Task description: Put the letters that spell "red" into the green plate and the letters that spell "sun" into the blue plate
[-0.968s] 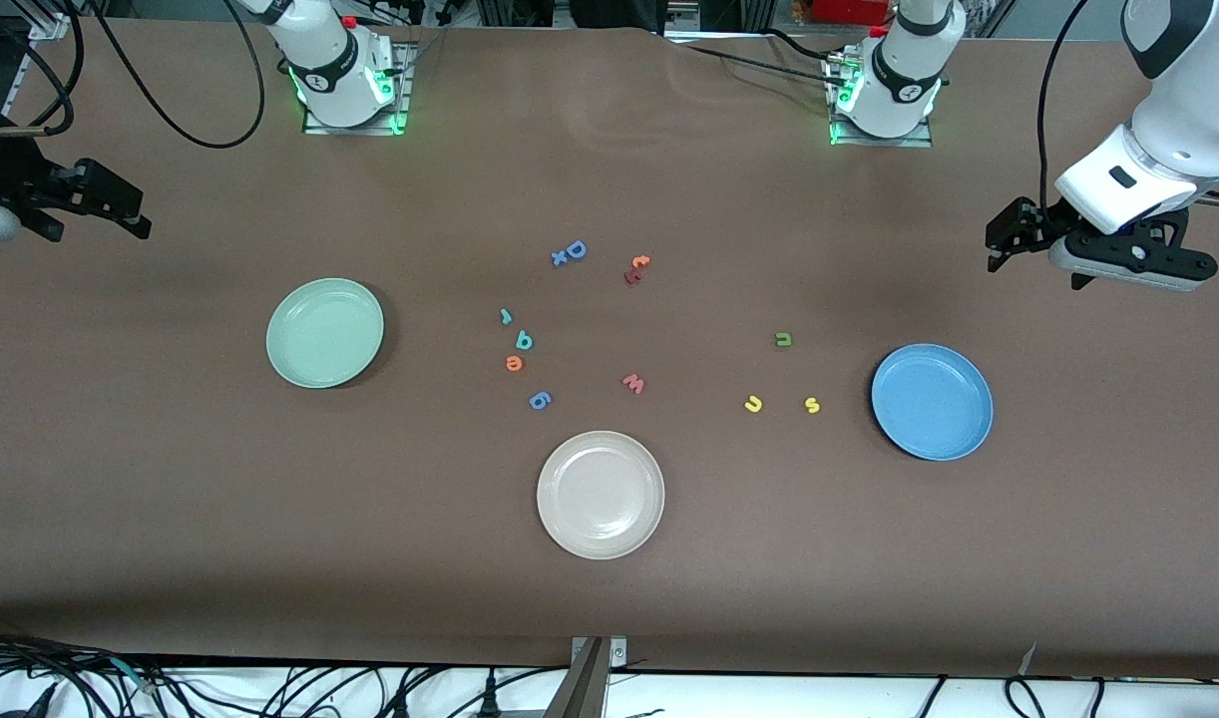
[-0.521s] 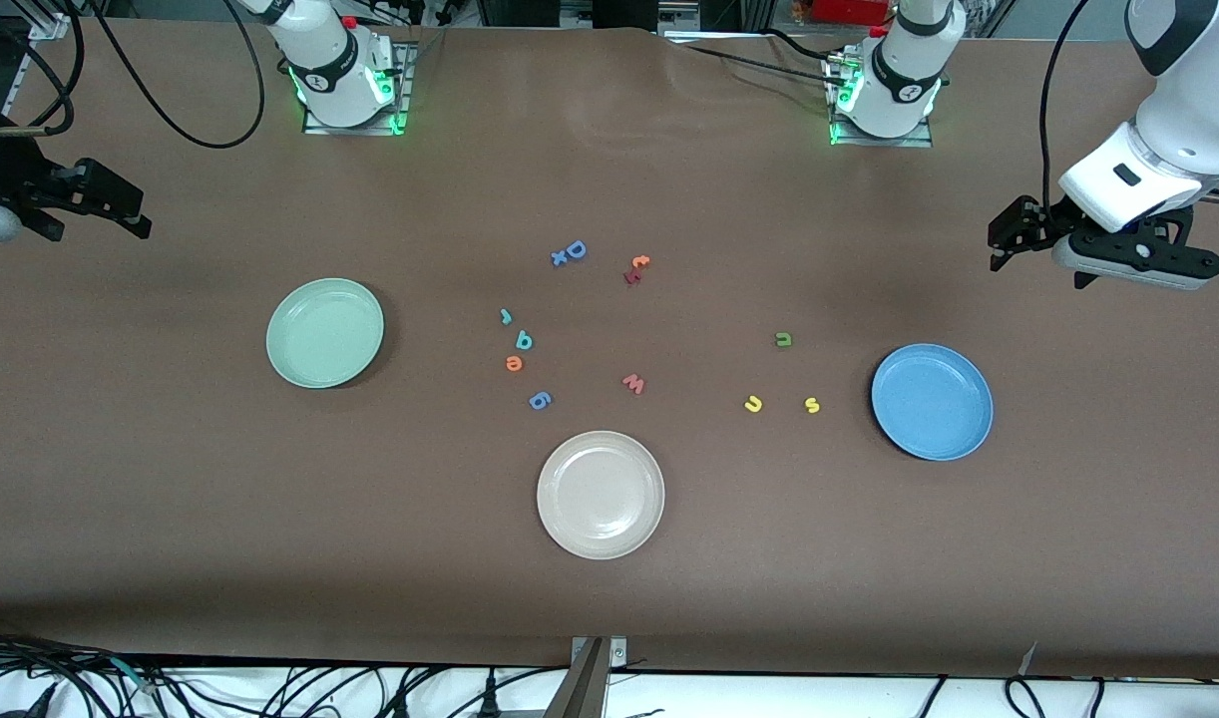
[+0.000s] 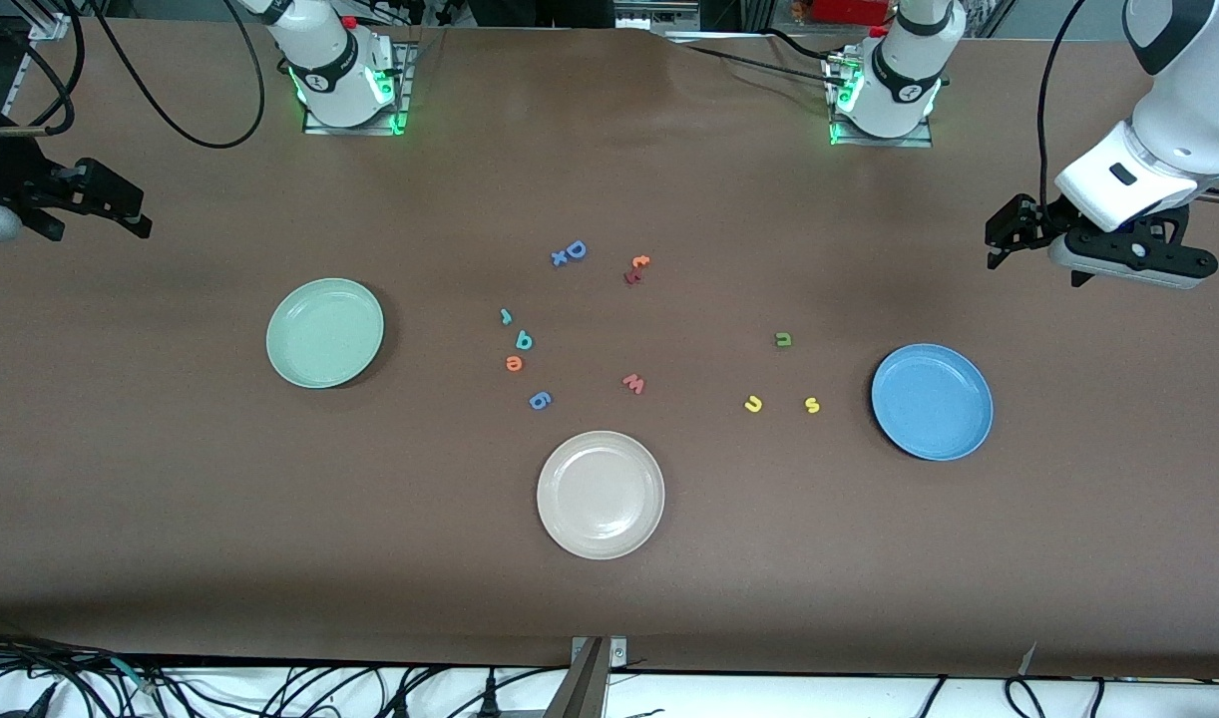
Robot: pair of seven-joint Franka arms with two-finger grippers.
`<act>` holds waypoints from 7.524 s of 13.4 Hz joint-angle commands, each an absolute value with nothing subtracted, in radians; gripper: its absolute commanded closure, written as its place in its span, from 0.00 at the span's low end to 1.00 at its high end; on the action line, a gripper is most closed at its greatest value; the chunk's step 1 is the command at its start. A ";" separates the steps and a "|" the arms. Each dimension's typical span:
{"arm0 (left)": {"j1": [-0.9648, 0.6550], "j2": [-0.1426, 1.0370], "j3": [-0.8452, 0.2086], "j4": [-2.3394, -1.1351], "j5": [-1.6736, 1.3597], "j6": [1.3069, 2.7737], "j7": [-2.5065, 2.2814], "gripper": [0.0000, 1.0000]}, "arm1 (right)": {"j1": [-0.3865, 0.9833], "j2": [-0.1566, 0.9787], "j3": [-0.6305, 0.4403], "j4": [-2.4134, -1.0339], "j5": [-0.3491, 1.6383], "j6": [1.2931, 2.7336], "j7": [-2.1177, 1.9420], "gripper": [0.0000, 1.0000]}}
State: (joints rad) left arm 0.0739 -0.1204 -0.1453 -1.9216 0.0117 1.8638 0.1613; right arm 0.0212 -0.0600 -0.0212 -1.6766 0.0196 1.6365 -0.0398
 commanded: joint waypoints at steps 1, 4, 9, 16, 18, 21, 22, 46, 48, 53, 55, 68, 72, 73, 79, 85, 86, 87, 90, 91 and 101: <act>0.067 -0.109 -0.149 -1.879 0.034 1.829 0.144 0.00 | 0.021 -0.061 -0.009 -1.661 0.035 1.618 -0.037 0.00; 0.067 -0.106 -0.149 -1.878 0.031 1.825 0.144 0.00 | 0.021 -0.061 -0.011 -1.661 0.035 1.617 -0.037 0.00; 0.092 -0.107 -0.182 -1.879 0.029 1.824 0.144 0.00 | 0.021 -0.061 -0.011 -1.661 0.035 1.617 -0.037 0.00; 0.133 -0.118 -0.242 -1.881 0.032 1.824 0.106 0.00 | 0.021 -0.061 -0.011 -1.661 0.035 1.617 -0.037 0.00; 0.132 -0.117 -0.242 -1.881 0.032 1.824 0.106 0.00 | 0.021 -0.061 -0.011 -1.661 0.035 1.617 -0.037 0.00; 0.130 -0.117 -0.242 -1.881 0.032 1.824 0.104 0.00 | 0.021 -0.061 -0.011 -1.661 0.035 1.617 -0.037 0.00; 0.130 -0.117 -0.242 -1.881 0.032 1.824 0.103 0.00 | 0.021 -0.061 -0.011 -1.661 0.035 1.617 -0.037 0.00; 0.132 -0.117 -0.241 -1.879 0.029 1.824 0.101 0.00 | 0.021 -0.057 -0.003 -1.646 0.040 1.585 -0.028 0.00; 0.132 -0.117 -0.241 -1.879 0.029 1.824 0.101 0.00 | 0.021 -0.035 -0.002 -1.646 0.040 1.585 -0.028 0.00; 0.132 -0.115 -0.241 -1.879 0.028 1.824 0.101 0.00 | 0.077 0.020 0.040 -1.651 0.035 1.545 -0.038 0.00; 0.132 -0.115 -0.241 -1.879 0.025 1.824 0.097 0.00 | 0.118 0.054 0.041 -1.654 0.038 1.508 -0.040 0.00; 0.112 0.081 -0.347 -1.930 -0.044 1.942 -0.210 0.00 | 0.411 0.285 0.041 -1.769 0.038 1.860 0.242 0.00; 0.028 0.227 -0.345 -1.936 -0.043 2.051 -0.383 0.00 | 0.465 0.331 0.043 -1.874 0.038 2.047 0.299 0.00; 0.019 0.248 -0.345 -1.951 -0.043 2.086 -0.385 0.01 | 0.477 0.334 0.043 -1.935 0.038 2.136 0.307 0.00; 0.014 0.348 -0.345 -2.031 -0.089 2.281 -0.411 0.06 | 0.548 0.445 0.043 -2.085 0.038 2.500 0.386 0.00; -0.043 0.405 -0.330 -2.134 -0.143 2.446 -0.508 0.06 | 0.557 0.506 0.043 -2.080 0.038 2.556 0.388 0.06; -0.044 0.422 -0.330 -2.143 -0.137 2.476 -0.506 0.06 | 0.561 0.514 0.043 -2.076 0.038 2.556 0.388 0.08; -0.052 0.440 -0.328 -2.143 -0.132 2.482 -0.505 0.06 | 0.572 0.514 0.043 -2.072 0.038 2.556 0.388 0.15; -0.089 0.460 -0.299 -2.166 -0.077 2.482 -0.502 0.11 | 0.583 0.514 0.041 -2.075 0.038 2.548 0.390 0.29; -0.092 0.457 -0.290 -2.175 -0.002 2.482 -0.502 0.11 | 0.584 0.518 0.041 -2.075 0.038 2.546 0.391 0.38; -0.113 0.468 -0.287 -2.175 0.038 2.485 -0.589 0.17 | 0.588 0.520 0.041 -2.068 0.035 2.549 0.390 0.80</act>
